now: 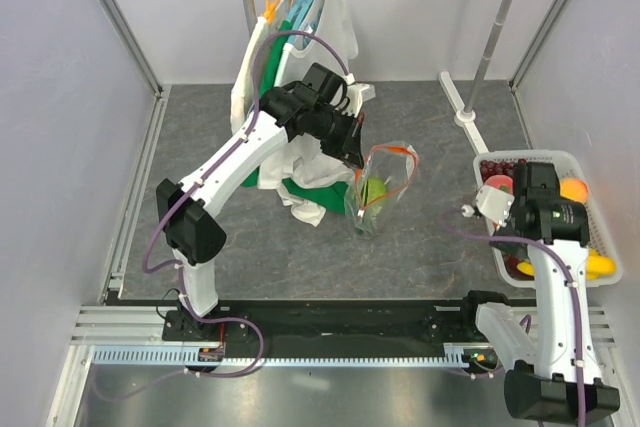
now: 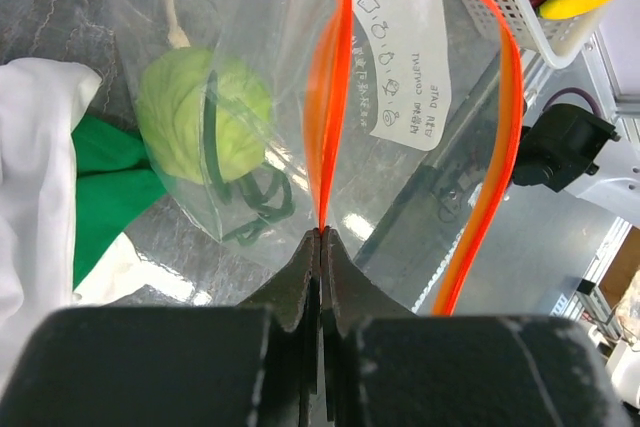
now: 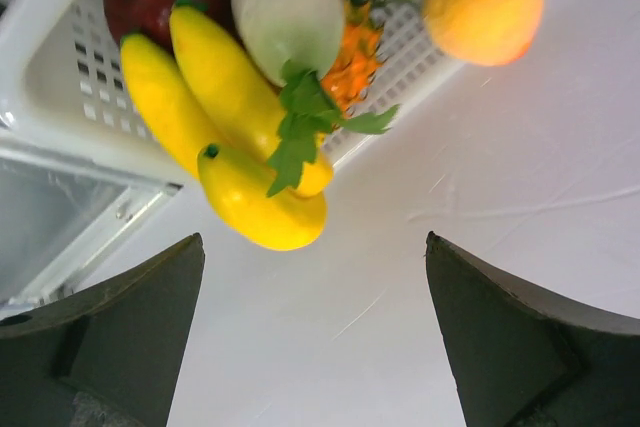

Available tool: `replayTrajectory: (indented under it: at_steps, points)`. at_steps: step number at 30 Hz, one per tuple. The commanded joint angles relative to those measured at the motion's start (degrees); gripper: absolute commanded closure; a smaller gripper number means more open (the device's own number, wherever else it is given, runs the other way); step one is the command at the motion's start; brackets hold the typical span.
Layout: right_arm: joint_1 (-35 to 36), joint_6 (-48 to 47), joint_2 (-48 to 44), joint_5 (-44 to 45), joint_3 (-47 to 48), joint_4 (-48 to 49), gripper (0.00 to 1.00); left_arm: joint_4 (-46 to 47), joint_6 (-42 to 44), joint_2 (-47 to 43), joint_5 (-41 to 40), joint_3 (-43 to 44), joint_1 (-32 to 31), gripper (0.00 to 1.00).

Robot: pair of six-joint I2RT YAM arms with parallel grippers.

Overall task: Place the food in the zip-top bag and seal the zipper
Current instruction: Pick up the fake fruit from the bin.

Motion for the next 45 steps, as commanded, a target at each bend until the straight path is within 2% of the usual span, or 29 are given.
replayTrajectory:
  at_steps: [1, 11, 22, 28, 38, 45]
  points:
    - [-0.1, -3.6, -0.8, 7.7, -4.4, -5.5, 0.02, 2.0, -1.2, -0.3, 2.2, -1.7, 0.1, 0.98]
    - [-0.1, -6.5, 0.3, 16.1, -12.8, -4.5, 0.02, 2.6, -1.1, -1.2, 2.9, -2.8, 0.1, 0.98]
    - [-0.2, -10.8, 1.2, 17.0, -20.2, -3.0, 0.02, 2.6, -1.4, -0.7, 3.6, -2.4, 0.1, 0.98]
    - [-0.4, -14.1, 2.0, 18.5, -24.2, 2.8, 0.02, 2.5, -1.5, -0.4, 3.7, -2.4, 0.1, 0.98]
    - [-3.2, -16.3, 8.5, 18.4, -23.6, 8.8, 0.02, 2.5, -1.4, -0.6, 4.0, -2.3, 0.1, 0.98]
    - [-3.6, -18.7, 7.4, 19.2, -27.1, 15.0, 0.02, 2.5, -1.4, -0.2, 4.3, -2.2, 0.1, 0.98]
